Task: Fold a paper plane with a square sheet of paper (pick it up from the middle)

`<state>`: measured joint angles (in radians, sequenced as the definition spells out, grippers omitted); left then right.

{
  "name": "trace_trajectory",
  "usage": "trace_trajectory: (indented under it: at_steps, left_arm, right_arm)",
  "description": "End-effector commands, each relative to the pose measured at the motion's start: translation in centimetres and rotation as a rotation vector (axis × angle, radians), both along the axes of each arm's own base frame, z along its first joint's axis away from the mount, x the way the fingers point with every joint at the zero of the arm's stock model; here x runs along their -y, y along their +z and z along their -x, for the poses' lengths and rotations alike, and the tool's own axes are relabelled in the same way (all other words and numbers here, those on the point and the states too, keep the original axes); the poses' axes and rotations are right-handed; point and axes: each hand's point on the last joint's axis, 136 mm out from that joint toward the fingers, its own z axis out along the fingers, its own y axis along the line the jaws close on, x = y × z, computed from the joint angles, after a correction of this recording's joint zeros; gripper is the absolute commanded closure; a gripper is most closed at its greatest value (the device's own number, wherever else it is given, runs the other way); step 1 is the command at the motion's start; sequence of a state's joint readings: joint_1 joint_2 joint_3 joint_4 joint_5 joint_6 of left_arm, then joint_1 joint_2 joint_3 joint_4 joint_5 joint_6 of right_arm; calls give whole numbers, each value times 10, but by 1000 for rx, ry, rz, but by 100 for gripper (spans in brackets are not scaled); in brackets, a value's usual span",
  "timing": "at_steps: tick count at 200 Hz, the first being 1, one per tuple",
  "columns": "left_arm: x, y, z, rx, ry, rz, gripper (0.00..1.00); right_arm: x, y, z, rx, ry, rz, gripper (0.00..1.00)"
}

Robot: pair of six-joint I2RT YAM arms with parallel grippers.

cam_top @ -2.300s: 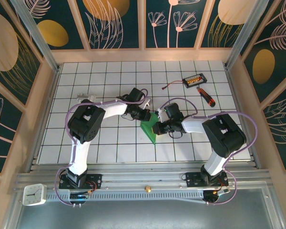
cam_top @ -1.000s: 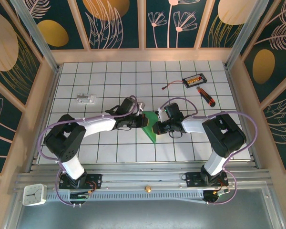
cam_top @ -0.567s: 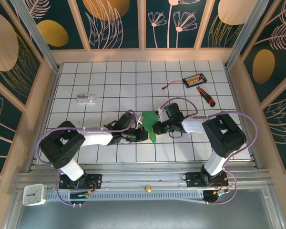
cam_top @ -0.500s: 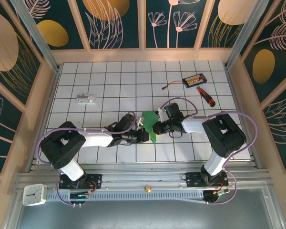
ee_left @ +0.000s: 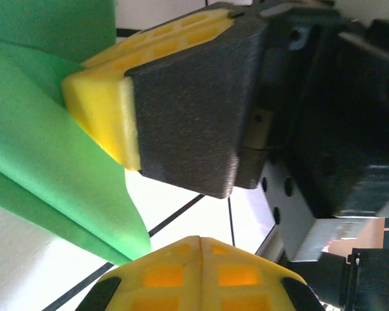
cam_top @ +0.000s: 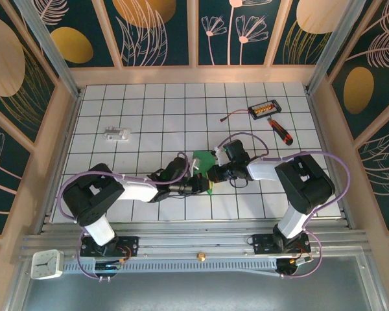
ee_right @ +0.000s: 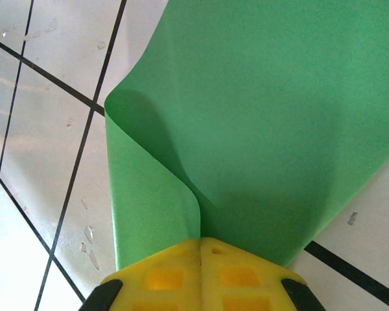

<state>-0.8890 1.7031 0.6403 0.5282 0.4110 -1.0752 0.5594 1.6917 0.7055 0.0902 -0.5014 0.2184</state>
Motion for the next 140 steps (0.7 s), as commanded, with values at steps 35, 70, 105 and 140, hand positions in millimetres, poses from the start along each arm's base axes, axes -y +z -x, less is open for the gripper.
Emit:
trace_trajectory:
  at_steps: [35,70,105,140]
  left_arm:
    - [11,-11,-3,-18,-6,-5,100]
    - [13,-12,-3,-17,-12,-3,100]
    - [14,-14,-3,-19,-16,-8,100]
    - [10,-27,-2,-38,-20,-54,100]
  right_arm:
    - [23,-28,16,-81,-33,111,100]
    - [23,-28,17,-83,-33,113,100]
    - [23,-28,17,-84,-31,112,100]
    - [23,-28,16,-83,-33,113,100]
